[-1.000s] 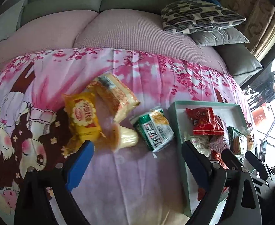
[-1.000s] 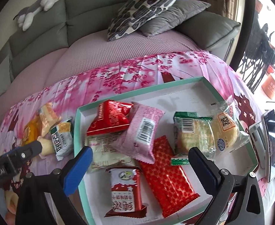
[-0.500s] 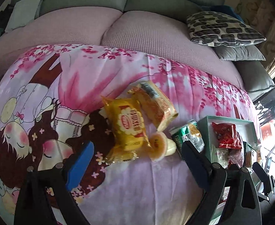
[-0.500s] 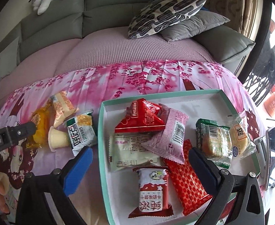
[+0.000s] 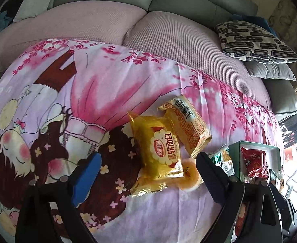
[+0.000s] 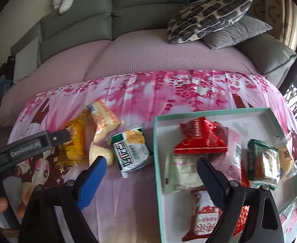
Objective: Organize snacks
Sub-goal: 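Move right tool to green-white cracker pack while left tool approaches yellow bread pack, then grasp green-white cracker pack with right tool while left tool grasps yellow bread pack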
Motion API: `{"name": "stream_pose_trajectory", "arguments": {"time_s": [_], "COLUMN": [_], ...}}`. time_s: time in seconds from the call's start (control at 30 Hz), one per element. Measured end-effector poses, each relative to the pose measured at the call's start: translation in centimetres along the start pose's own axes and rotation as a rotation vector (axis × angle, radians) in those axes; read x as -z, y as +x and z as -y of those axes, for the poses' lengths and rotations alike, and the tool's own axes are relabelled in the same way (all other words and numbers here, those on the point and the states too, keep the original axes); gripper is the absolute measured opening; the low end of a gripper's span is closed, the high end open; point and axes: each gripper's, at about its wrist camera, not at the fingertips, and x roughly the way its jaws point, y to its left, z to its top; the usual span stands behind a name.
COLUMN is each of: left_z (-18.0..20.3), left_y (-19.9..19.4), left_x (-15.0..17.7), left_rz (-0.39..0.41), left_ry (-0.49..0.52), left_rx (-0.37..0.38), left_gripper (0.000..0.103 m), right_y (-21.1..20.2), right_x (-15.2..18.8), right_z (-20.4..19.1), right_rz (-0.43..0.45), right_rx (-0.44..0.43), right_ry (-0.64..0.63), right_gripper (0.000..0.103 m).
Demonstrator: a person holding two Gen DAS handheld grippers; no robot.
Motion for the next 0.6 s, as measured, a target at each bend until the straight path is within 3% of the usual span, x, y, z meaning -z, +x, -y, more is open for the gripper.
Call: {"name": "stream_pose_trajectory", "arguments": {"time_s": [0.2, 0.47, 0.6], "left_z": [0.9, 1.0, 1.0], "left_y": [1.0, 1.8, 2.2], "left_x": [-0.2, -0.8, -0.9], "left_rz": [-0.002, -0.001, -0.006], "left_ry": [0.015, 0.025, 0.029], "left_rx": [0.021, 0.031, 0.028], "left_gripper": [0.094, 0.094, 0.084], "right_y": [1.9, 3.8, 4.6], "right_x": [-0.3, -0.8, -0.9], "right_z": [-1.7, -2.6, -2.9], "right_rz": [-0.051, -0.087, -0.1], "right_rx": [-0.054, -0.106, -0.115], "right_ry": [-0.031, -0.064, -0.081], "right_gripper": [0.082, 0.058, 0.053]}}
